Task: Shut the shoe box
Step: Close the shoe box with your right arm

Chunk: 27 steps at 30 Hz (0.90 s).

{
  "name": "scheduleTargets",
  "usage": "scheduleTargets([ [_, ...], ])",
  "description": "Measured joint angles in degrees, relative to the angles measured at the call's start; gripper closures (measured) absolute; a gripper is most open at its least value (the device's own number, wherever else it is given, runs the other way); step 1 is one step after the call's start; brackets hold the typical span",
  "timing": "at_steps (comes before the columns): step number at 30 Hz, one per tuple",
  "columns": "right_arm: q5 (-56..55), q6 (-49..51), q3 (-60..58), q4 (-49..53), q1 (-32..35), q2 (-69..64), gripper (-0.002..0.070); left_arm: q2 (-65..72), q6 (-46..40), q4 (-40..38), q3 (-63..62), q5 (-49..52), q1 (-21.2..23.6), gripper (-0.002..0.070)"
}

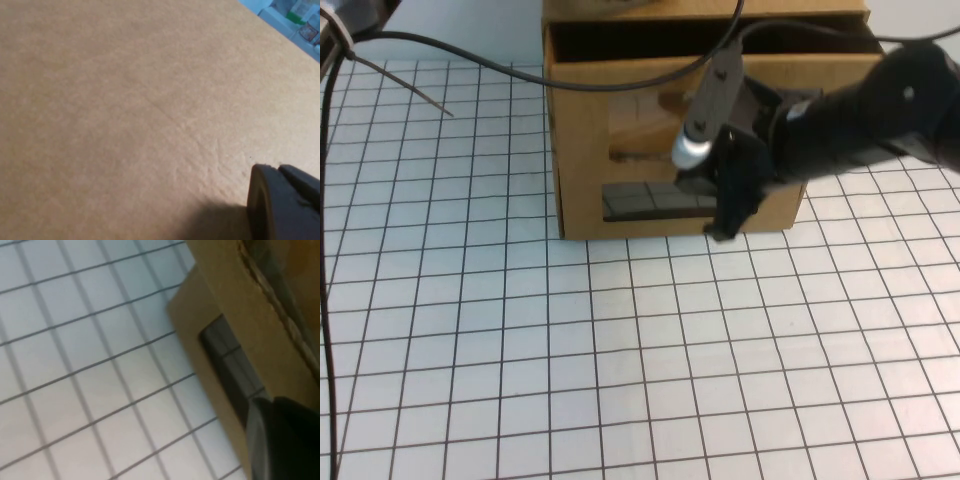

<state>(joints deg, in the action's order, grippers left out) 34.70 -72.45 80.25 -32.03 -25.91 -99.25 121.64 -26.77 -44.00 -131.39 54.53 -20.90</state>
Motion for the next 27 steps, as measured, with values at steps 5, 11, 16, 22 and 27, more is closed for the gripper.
scheduleTargets([
  [5, 0.83, -0.25, 6.82, -1.58, 1.45, -4.98, 0.0689, 0.0, 0.0, -0.28, 0.0, 0.29, 0.11, 0.068],
  [11, 0.6, -0.54, 5.29, -5.31, 1.45, -2.87, 0.0689, 0.0, 0.0, -3.17, -0.11, 1.35, 2.3, 0.068],
  [16, -3.74, -10.09, 0.02, -22.87, 1.35, 2.6, 0.0689, 0.0, 0.0, -7.26, -0.22, 1.06, 4.29, 0.068],
  [22, -8.4, -22.09, -1.82, -43.11, 1.57, 4.75, 0.0689, -0.47, -0.12, -9.13, -0.68, 0.78, 4.43, 0.068],
  [27, -7.66, -23.53, -1.85, -45.53, 1.57, 3.06, 0.0689, -0.47, -0.22, -8.91, -0.68, 1.04, 4.43, 0.068],
])
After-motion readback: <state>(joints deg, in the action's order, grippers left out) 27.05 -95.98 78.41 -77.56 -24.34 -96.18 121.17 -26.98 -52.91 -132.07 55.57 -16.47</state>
